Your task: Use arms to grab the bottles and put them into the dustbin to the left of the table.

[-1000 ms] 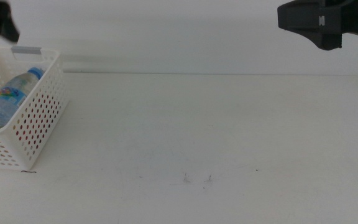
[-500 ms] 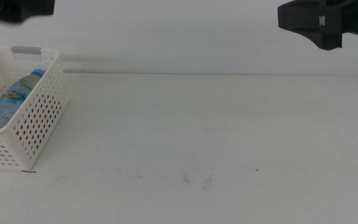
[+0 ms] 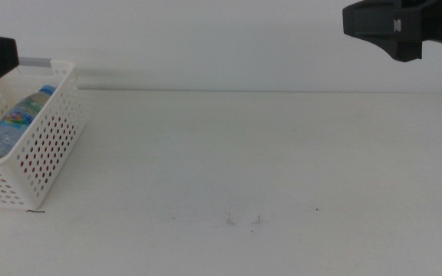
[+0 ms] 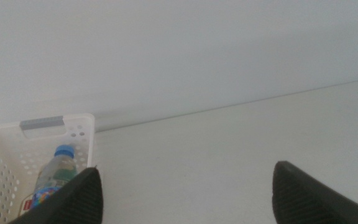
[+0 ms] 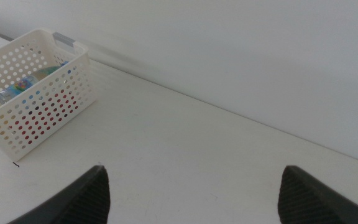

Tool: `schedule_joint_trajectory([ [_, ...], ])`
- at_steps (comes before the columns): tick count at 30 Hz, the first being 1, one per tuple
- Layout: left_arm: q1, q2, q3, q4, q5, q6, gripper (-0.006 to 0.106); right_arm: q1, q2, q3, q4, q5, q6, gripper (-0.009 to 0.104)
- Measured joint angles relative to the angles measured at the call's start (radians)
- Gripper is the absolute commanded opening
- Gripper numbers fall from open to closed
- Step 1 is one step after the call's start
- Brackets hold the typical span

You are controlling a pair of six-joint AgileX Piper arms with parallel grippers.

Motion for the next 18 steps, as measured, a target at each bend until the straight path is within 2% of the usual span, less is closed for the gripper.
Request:
schedule_joint_trajectory([
  [7,0.000,-0.002,0.002,0.007,-0.009,0.000,0.092,0.000,0.000,0.000,0.000,0.000,0.000,0.088],
  [13,0.000,-0.002,0.002,0.013,-0.010,0.000,0.092,0.000,-0.002,0.012,0.027,-0.010,0.000,0.088],
  [15,0.002,-0.004,0.008,0.013,-0.014,0.000,0.092,0.000,-0.018,0.050,0.048,-0.046,0.000,0.088],
  [18,0.040,-0.048,0.076,-0.012,-0.105,0.000,0.092,-0.019,-0.076,0.192,0.078,-0.185,0.000,0.088],
])
